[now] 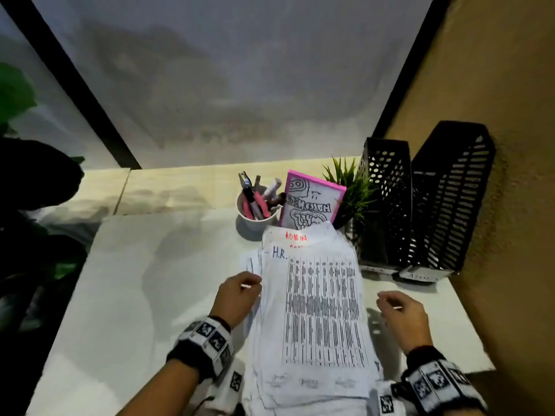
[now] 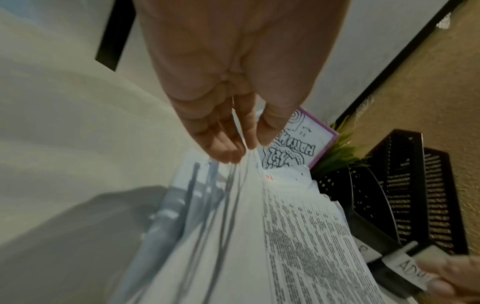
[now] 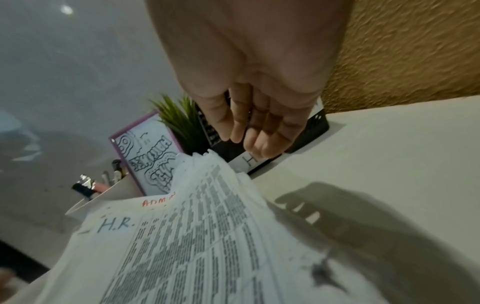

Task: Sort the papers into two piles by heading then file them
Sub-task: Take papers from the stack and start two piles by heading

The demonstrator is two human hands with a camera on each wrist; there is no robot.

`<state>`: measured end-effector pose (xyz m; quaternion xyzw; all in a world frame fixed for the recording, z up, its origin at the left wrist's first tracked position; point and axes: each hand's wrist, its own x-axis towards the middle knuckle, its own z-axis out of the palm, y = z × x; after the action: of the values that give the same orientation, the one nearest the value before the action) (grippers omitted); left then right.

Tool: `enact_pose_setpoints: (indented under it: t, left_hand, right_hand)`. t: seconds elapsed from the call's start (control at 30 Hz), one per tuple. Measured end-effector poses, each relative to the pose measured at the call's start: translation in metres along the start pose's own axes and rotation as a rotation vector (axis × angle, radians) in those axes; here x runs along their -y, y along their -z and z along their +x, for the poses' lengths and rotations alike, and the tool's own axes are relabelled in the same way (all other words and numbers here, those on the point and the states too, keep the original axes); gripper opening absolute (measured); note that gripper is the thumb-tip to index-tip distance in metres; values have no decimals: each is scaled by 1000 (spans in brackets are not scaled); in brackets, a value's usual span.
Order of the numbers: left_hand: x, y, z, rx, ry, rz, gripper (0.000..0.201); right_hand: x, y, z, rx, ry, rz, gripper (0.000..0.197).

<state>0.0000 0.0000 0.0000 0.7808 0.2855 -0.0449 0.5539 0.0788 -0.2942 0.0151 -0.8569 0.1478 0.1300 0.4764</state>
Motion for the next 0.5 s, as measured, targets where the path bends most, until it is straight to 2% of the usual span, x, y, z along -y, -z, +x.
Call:
enact_pose_setpoints:
  t: [0.1,0.23,0.37,0.5]
  left_hand:
    - [-7,-19,19,-105,16,21,17]
    - [-8,-37,27,-171,43,71,30]
    - [-6,-46,36,-204,72,105,45]
    - [1,-50,43,-201,104,195,54]
  right_hand:
    - [2,-19,13,2,58,-90,17]
    - [-6,-40,24,-2,25,-92,31]
    - [-6,-51,32,-90,-36,-116,46]
    - [-7,-61,35,-144,-106,-108,32]
